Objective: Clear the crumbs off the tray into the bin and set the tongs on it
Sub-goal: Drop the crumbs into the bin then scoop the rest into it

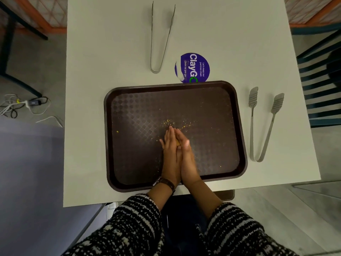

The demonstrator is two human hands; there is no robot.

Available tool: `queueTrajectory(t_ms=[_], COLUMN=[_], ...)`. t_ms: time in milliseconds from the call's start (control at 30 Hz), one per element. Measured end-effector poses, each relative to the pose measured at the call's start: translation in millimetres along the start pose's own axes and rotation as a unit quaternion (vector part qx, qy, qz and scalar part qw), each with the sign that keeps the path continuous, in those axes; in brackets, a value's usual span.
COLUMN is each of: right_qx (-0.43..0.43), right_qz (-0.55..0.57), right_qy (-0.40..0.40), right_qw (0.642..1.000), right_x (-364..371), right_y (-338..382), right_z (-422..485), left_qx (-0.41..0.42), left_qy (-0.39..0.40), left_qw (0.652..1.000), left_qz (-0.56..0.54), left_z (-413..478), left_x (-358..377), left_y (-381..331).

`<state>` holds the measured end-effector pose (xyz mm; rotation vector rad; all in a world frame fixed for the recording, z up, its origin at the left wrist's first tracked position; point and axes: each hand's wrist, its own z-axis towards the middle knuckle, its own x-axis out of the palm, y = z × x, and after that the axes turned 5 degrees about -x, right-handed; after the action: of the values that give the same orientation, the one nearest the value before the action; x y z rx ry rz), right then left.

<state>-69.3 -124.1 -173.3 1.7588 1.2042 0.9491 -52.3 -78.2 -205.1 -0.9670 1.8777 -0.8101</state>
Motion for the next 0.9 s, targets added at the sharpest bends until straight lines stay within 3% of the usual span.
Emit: queueTrajectory(t_ms=[133,267,367,567,900], right_qx=[0.063,0.078,0.083,0.052,-0.009], right_qz=[0.161,0.33,0.372,0.404,0.427], right_qy=[-0.045,-0.11,-0.137,-0.164,-0.146], right_qw=[0.984,0.934,0.914,0.899,0.892], right_x=[-3,-1,3,14,5], right_y=[8,24,35,46,72], right_z=[0,0,-1,-6,-32], left_qx=[-0.075,-0.159,-0.22,-0.226,-0.188], left_qy=[-0.023,-0.062,-0.073,-0.031,0.023], left_qw=[0.962,0.862,0.786,0.738,0.731], left_qz=[-0.26,-0.478,-0.573,-0.635,-0.655], left_z=[-9,-8,-5,-11,-38], left_x=[0,-7,-15,-33,-33], left_y=[-18,-37,-44,-64,-94])
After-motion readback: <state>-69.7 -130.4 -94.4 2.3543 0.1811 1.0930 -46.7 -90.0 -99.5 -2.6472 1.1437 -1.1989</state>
